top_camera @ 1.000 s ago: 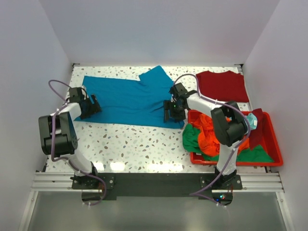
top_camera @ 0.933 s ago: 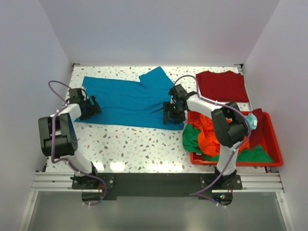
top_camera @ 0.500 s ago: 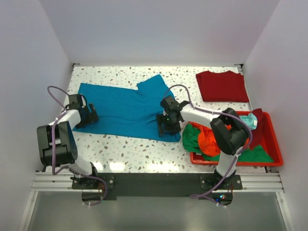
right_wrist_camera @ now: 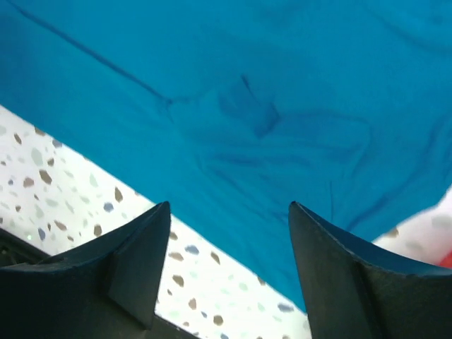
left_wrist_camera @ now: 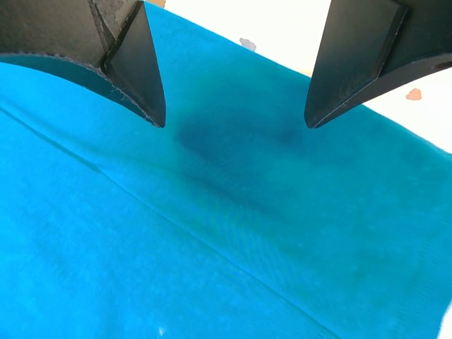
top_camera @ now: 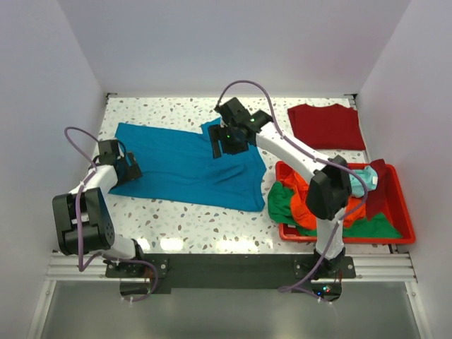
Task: Fold and stack the t-shirts
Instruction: Fold the tshirt
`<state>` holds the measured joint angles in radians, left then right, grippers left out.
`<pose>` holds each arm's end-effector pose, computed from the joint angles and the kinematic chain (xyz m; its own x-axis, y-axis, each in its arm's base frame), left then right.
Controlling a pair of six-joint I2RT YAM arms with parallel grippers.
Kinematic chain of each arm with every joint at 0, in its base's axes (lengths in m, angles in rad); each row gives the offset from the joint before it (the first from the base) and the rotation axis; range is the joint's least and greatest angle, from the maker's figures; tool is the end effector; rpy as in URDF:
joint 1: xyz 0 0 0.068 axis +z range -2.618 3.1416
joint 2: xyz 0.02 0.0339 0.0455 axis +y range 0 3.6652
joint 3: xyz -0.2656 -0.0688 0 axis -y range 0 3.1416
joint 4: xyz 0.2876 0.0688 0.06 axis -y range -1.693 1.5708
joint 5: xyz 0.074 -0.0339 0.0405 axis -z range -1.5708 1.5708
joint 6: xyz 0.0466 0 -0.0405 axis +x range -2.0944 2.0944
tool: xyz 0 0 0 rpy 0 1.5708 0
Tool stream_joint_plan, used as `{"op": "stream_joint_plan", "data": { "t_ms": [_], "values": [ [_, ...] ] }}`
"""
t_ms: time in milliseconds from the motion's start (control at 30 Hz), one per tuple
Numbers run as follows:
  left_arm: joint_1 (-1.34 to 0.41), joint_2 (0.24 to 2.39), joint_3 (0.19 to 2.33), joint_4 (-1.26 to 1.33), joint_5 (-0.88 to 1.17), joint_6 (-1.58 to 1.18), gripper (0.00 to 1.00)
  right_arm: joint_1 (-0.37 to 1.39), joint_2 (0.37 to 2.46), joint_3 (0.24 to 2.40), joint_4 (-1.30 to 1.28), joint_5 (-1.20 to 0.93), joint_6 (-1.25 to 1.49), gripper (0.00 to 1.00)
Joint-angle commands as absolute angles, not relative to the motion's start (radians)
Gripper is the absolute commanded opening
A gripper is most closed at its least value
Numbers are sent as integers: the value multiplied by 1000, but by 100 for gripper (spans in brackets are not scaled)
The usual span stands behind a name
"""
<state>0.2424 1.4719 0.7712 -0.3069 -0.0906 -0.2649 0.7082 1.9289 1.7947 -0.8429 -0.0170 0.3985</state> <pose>0.3063 0.0801 0.1364 -0.7173 -0.4460 -0.5353 -0.4909 0.8687 -0.0659 0.3592 0.3087 0.2833 -0.8354 -0.2046 -0.5101 -0.3618 0.9034 0.2301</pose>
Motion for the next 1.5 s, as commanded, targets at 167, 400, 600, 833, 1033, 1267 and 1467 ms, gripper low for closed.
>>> {"op": "stream_joint_plan", "data": {
  "t_ms": [167,400,600,833,1033,1267,1467],
  "values": [
    [248,1453,776,-265,-132,-233,85,700,2222,1986,-753,-106,380,60],
    [249,1451,776,-262,-123,-233,86,701,2260,1933,-684,-91,370,56],
    [247,1462,776,-259,-106,-232,86,701,2263,1875,-653,-112,370,38],
    [247,1463,776,-256,-97,-232,86,710,2198,1833,-652,-123,373,14],
    [247,1465,776,-255,-87,-233,86,767,2093,1780,-666,-3,345,15],
    [245,1476,778,-256,-75,-235,86,815,2020,1684,-632,61,341,27],
    [247,1477,779,-255,-78,-233,86,813,2016,1698,-618,41,337,36]
  ]
}}
